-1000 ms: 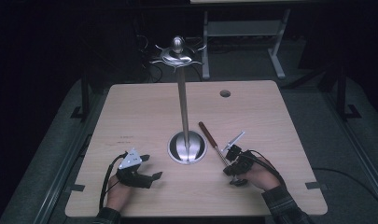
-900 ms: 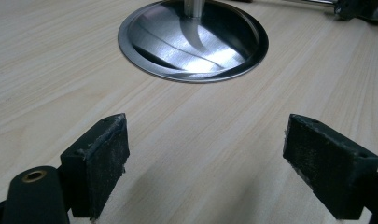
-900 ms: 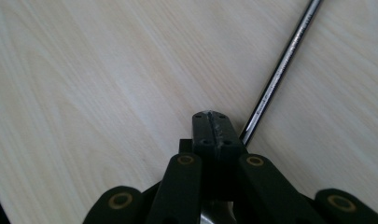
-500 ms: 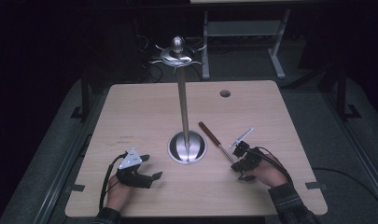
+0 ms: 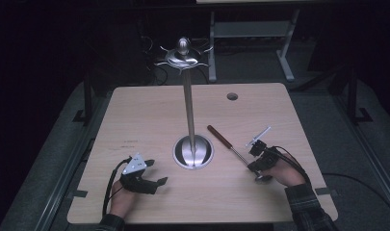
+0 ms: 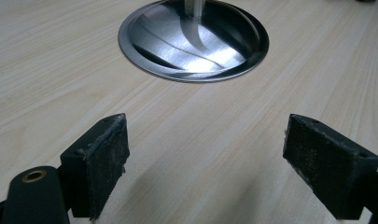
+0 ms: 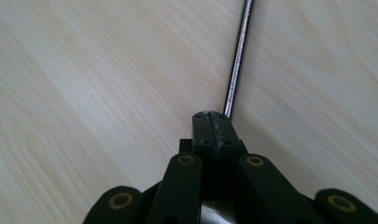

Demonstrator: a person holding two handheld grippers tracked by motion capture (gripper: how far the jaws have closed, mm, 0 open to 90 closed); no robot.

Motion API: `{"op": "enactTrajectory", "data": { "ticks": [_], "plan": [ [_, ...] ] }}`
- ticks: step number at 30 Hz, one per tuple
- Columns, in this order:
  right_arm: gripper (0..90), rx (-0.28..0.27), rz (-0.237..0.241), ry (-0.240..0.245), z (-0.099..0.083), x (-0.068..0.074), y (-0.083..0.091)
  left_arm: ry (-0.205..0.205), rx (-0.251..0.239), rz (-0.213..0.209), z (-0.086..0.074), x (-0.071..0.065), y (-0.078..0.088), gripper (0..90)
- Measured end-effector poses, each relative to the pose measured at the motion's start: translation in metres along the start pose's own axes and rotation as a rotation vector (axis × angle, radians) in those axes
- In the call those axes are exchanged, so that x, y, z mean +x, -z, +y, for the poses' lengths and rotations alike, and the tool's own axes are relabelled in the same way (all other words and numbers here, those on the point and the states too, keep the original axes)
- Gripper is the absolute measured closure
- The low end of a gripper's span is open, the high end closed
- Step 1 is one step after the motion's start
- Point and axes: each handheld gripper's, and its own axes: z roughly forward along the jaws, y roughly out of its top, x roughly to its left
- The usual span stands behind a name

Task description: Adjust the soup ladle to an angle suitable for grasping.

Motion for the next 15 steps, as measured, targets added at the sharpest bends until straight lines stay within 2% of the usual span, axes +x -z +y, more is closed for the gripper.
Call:
{"op": "enactTrajectory", "data": {
  "ticks": [5,9,15],
  "plan": [
    [89.8,0.019,-0.023,-0.012,0.002,-0.006,0.001,-0.003,0.002,0.001,0.0,0.0,0.0,14.2],
    [89.8,0.02,-0.02,-0.022,0.003,-0.009,0.001,0.0,0.0,0.001,0.0,0.0,0.0,14.2],
    [89.8,0.03,-0.057,-0.028,0.006,-0.013,0.001,0.002,-0.004,0.001,0.0,0.0,0.0,14.2]
  ]
}}
